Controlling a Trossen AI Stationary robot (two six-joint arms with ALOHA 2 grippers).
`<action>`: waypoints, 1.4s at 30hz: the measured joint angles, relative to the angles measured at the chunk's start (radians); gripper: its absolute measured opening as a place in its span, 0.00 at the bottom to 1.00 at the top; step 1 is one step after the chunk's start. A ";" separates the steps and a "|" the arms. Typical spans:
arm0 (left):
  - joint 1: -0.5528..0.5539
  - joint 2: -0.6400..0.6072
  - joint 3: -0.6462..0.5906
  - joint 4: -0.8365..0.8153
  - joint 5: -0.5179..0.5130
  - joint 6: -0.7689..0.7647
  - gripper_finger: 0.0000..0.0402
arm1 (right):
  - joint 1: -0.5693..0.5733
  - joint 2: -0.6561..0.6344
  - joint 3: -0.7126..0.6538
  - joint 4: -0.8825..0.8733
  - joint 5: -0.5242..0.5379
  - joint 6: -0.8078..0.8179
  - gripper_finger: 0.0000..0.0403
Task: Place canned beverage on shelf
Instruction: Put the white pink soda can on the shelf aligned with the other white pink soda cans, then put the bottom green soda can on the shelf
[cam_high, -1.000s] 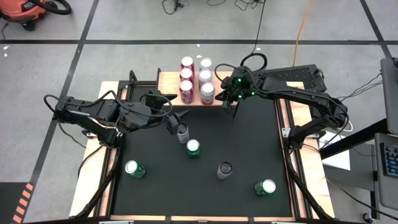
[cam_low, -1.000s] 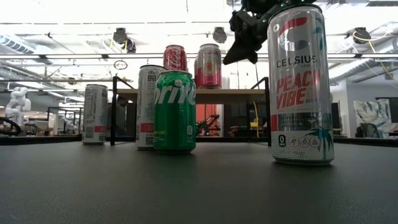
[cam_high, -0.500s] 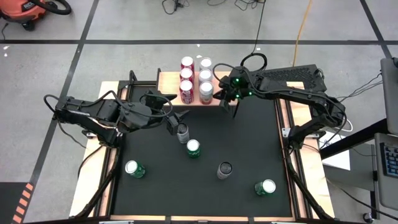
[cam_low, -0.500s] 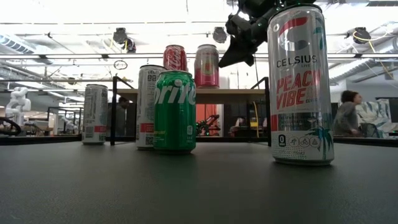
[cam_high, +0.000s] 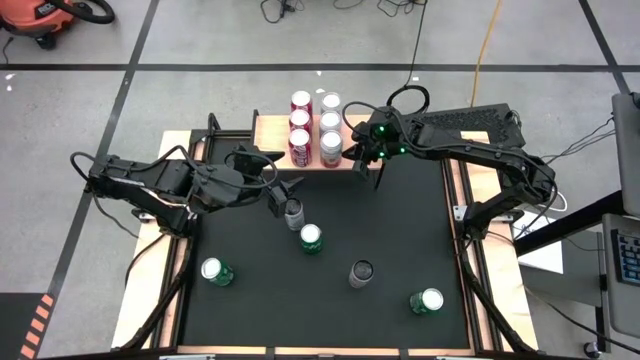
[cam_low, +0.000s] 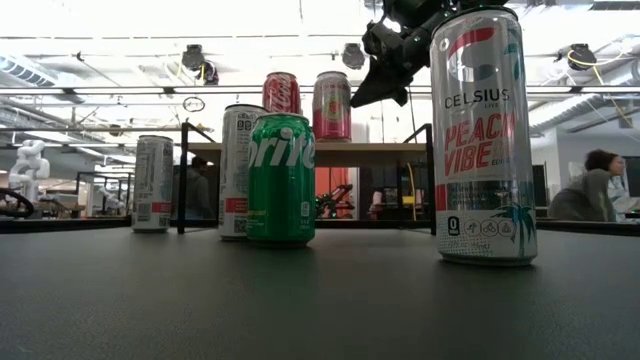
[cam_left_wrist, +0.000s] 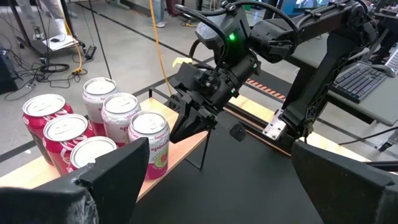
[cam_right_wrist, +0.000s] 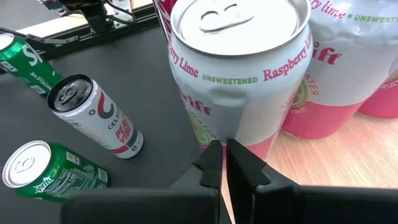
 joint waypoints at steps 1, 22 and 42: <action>0.000 0.000 0.000 0.000 0.000 0.000 0.99 | 0.000 0.000 0.000 0.000 0.000 0.002 0.00; -0.006 0.000 0.000 0.001 0.000 -0.006 0.99 | 0.001 -0.022 0.000 -0.017 -0.080 0.051 0.00; -0.036 0.000 0.000 -0.023 0.104 -0.029 0.99 | 0.254 -0.319 0.000 -0.469 -0.016 0.368 0.00</action>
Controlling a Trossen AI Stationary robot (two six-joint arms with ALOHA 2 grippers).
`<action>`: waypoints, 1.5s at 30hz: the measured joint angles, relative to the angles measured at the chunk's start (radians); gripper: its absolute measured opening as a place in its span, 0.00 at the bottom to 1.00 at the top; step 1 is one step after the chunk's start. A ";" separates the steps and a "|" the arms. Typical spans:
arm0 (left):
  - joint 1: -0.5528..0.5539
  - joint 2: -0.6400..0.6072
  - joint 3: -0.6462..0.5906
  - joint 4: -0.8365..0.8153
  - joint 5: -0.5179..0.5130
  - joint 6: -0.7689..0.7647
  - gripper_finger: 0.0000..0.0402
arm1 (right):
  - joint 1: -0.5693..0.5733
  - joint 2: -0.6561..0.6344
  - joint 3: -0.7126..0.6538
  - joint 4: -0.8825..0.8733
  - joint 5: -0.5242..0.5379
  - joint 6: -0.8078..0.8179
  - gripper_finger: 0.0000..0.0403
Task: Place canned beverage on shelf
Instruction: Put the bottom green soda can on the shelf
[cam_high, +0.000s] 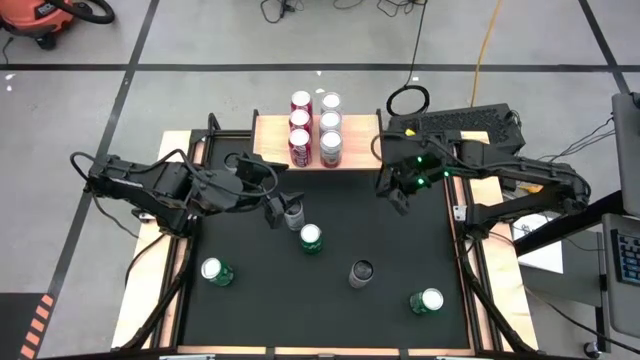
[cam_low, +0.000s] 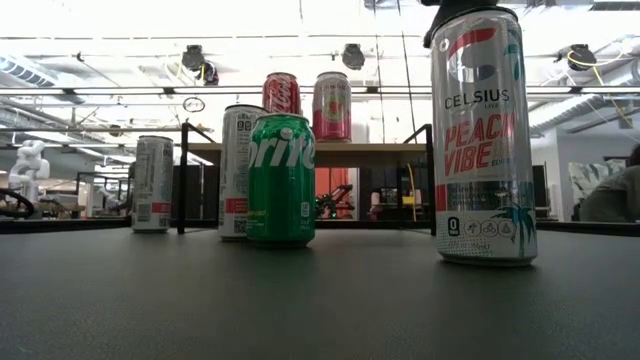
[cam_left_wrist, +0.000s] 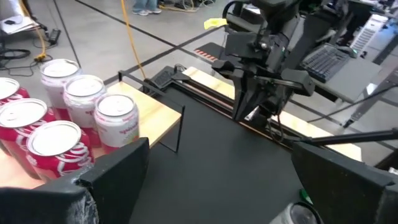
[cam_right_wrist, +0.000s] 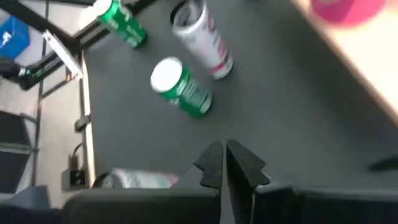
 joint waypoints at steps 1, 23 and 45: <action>-0.005 0.000 0.000 0.000 0.001 0.000 0.99 | 0.018 -0.003 0.000 -0.020 0.009 0.018 0.00; -0.067 0.000 0.000 -0.302 0.105 -0.471 0.99 | 0.119 -0.007 0.000 -0.137 0.058 -0.117 0.00; 0.132 0.041 0.000 -0.231 0.111 -0.335 0.99 | 0.104 -0.007 0.000 -0.293 0.121 -0.218 0.00</action>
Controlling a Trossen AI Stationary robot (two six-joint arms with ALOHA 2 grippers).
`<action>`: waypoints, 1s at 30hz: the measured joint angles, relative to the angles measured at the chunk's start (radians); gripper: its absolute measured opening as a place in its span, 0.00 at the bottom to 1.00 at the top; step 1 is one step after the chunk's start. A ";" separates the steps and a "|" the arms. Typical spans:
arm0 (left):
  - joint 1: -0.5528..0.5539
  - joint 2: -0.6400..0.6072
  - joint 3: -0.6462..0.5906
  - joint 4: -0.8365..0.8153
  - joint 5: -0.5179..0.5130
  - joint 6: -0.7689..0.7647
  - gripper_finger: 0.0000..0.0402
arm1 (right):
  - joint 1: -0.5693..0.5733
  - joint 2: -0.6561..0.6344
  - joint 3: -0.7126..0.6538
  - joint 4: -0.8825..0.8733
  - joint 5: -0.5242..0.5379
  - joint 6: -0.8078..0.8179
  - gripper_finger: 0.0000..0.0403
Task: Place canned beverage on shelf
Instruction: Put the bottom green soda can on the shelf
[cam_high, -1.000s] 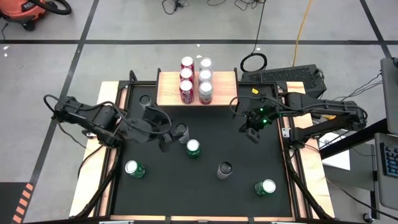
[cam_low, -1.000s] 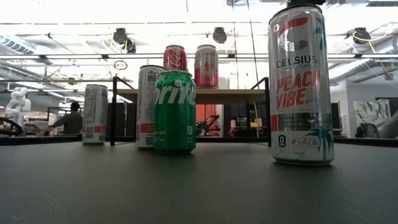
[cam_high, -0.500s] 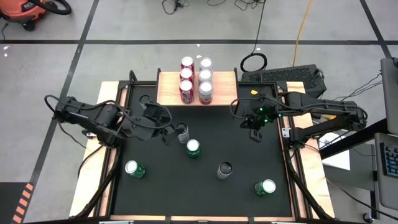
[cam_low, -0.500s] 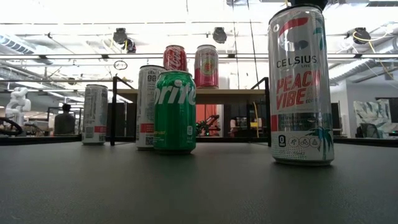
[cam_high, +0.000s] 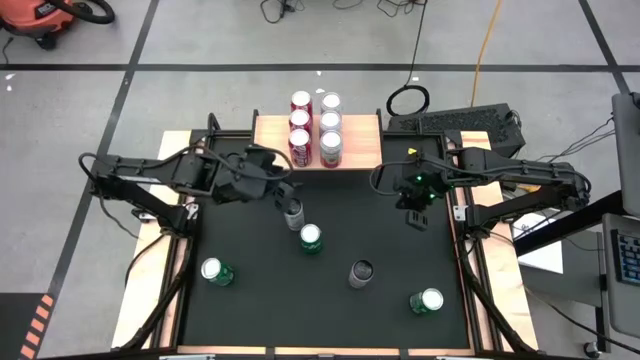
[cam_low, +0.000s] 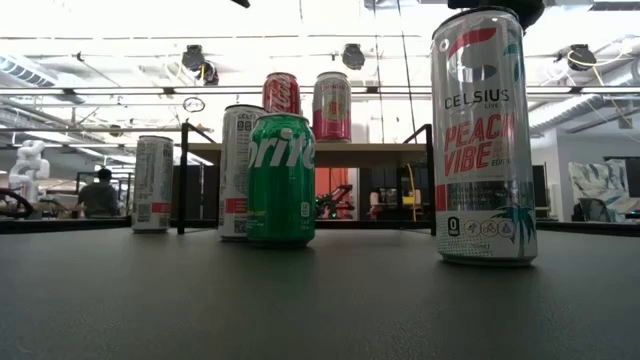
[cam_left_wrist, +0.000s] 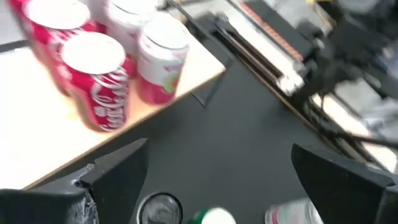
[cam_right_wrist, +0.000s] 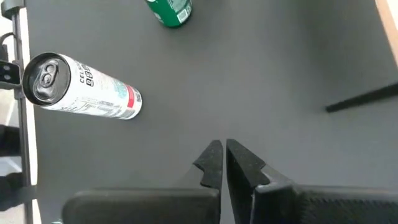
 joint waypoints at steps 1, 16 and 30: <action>0.009 0.000 0.000 0.000 0.031 0.021 0.99 | 0.000 0.000 0.000 -0.009 -0.001 0.020 0.00; -0.090 -0.002 -0.066 -0.176 0.228 0.054 0.99 | 0.149 -0.015 0.000 -0.029 -0.049 0.482 0.02; -0.334 -0.002 -0.149 -0.143 0.035 -0.179 0.99 | 0.477 -0.025 0.000 -0.042 -0.199 0.881 0.40</action>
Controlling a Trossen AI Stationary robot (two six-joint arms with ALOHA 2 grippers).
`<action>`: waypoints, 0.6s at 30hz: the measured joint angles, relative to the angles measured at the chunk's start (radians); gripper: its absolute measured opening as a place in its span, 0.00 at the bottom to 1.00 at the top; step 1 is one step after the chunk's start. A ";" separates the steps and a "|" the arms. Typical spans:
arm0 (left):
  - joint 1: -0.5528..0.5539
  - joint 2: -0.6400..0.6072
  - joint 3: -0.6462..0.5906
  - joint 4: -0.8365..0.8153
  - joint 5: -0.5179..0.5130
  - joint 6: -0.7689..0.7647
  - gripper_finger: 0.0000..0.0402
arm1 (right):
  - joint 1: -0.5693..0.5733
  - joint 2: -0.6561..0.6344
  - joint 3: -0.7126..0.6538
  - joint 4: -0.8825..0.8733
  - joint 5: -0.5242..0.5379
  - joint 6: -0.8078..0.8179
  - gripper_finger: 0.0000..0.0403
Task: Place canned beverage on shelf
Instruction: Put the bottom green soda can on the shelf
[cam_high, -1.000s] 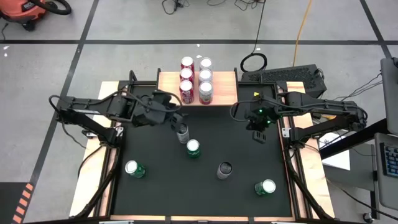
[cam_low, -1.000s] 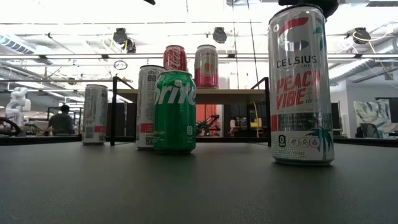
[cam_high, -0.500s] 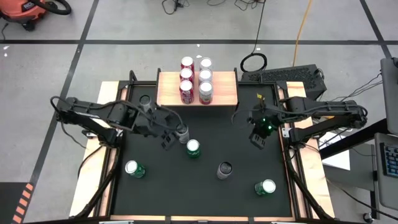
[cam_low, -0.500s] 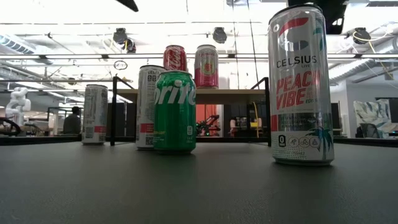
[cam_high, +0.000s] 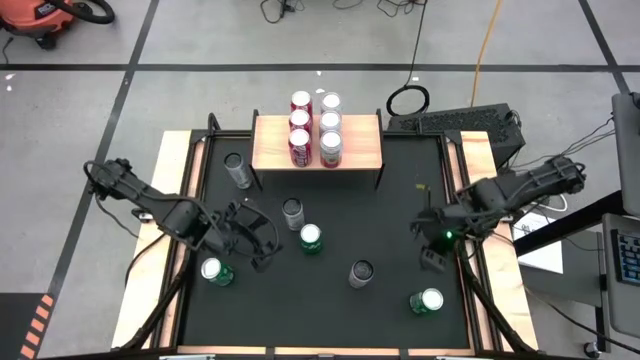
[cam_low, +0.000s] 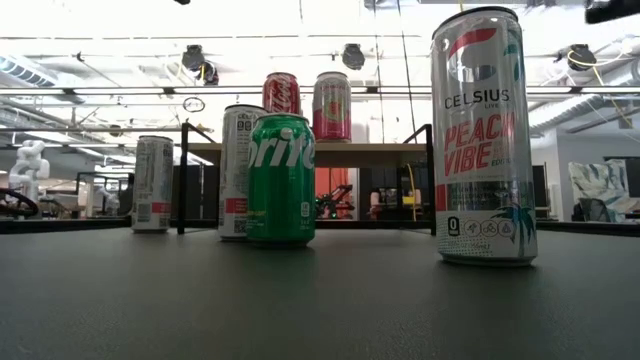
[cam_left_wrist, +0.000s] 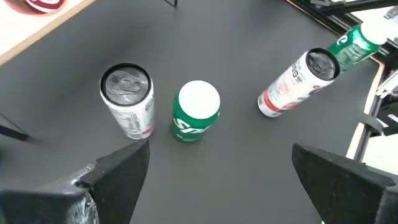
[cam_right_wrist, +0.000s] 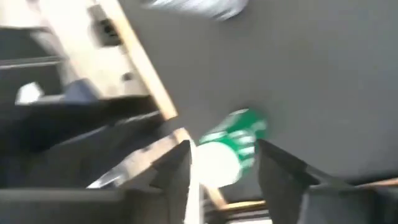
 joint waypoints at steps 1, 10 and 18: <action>-0.003 0.000 -0.007 0.005 -0.006 -0.004 0.99 | 0.029 0.000 0.000 0.034 -0.014 0.030 0.44; -0.004 0.000 -0.045 0.029 -0.012 0.001 0.99 | 0.266 0.022 0.000 0.108 0.069 0.040 0.72; -0.009 0.000 -0.064 0.067 0.039 -0.008 0.99 | 0.416 0.079 0.000 0.162 0.233 -0.233 0.88</action>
